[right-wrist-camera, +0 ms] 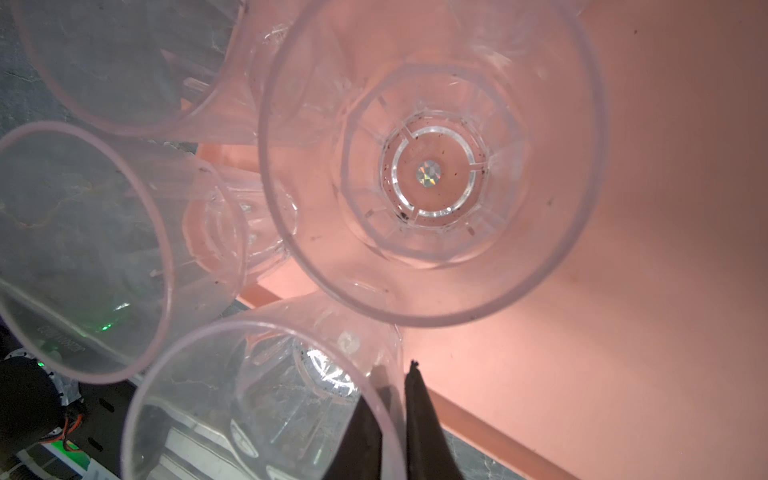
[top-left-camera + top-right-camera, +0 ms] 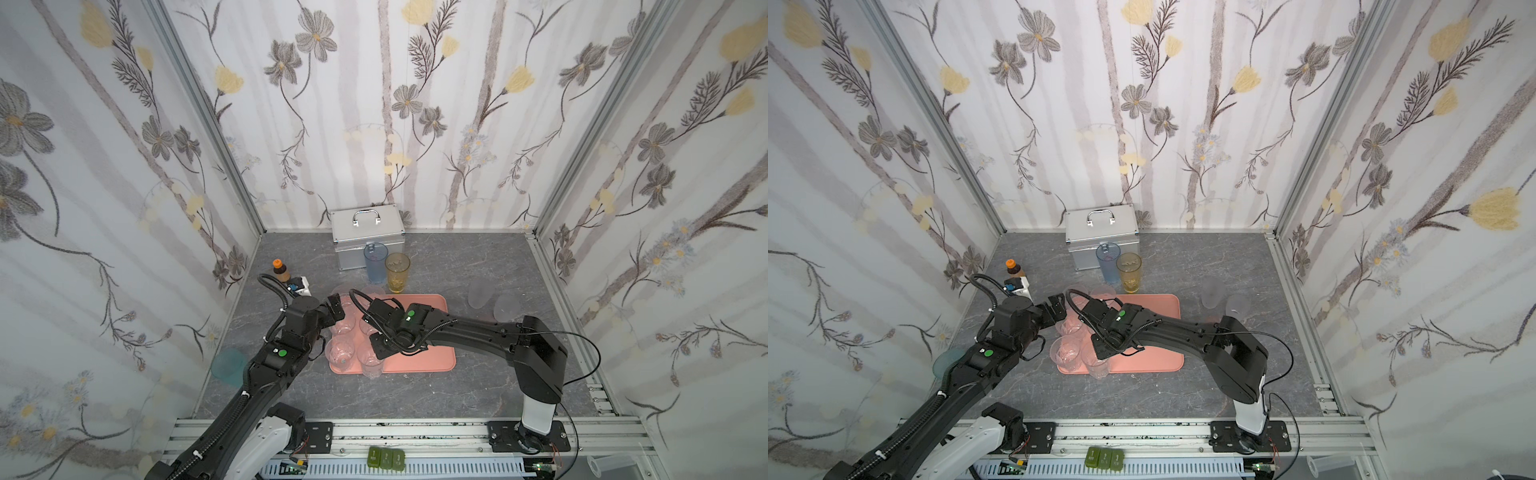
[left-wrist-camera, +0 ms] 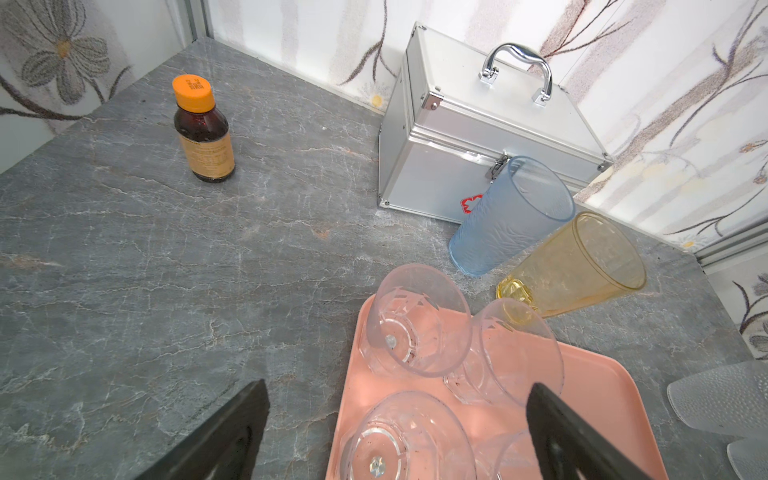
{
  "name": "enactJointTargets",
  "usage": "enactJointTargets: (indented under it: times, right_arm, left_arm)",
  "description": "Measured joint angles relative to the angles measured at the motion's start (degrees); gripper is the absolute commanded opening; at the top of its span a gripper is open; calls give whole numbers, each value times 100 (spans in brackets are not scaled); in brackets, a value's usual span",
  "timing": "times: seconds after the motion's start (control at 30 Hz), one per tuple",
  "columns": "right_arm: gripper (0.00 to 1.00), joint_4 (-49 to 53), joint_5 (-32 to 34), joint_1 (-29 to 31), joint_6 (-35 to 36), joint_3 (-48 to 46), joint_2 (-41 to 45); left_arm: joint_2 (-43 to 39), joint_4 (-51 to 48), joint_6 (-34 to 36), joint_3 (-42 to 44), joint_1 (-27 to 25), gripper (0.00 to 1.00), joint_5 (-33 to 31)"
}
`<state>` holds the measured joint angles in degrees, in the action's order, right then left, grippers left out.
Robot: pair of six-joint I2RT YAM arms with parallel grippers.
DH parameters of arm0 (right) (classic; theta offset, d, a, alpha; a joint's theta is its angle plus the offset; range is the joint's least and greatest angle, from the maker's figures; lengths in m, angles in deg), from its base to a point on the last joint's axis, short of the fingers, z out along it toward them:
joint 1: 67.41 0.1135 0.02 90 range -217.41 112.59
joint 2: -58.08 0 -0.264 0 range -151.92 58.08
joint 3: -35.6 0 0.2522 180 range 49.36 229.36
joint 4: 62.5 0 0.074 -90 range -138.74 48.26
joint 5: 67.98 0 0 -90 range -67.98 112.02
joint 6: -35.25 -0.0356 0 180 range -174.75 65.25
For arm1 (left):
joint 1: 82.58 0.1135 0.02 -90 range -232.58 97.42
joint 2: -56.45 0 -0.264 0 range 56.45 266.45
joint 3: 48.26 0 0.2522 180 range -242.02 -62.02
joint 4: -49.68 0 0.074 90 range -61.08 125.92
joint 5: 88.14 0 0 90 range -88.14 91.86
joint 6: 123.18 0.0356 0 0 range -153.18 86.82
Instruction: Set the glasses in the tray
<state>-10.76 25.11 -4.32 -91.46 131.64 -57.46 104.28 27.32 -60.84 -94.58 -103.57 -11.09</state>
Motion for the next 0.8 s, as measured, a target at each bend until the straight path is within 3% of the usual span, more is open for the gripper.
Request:
enactJointTargets:
  times: [0.27,0.43,0.63,0.8]
  right_arm:
    - [11,-125,496,-4,-120,-79,63]
    - [21,-286,472,35,-181,-15,-37]
    - [34,-321,83,42,-210,-20,11]
    - [40,-660,-411,-328,-273,-238,531]
  left_arm:
    - [175,-7,-85,0,0,100,-33]
    - [203,-20,-103,-2,0,100,-33]
    - [330,-24,-105,-122,-2,100,-28]
    - [404,-28,-85,-205,-63,100,-74]
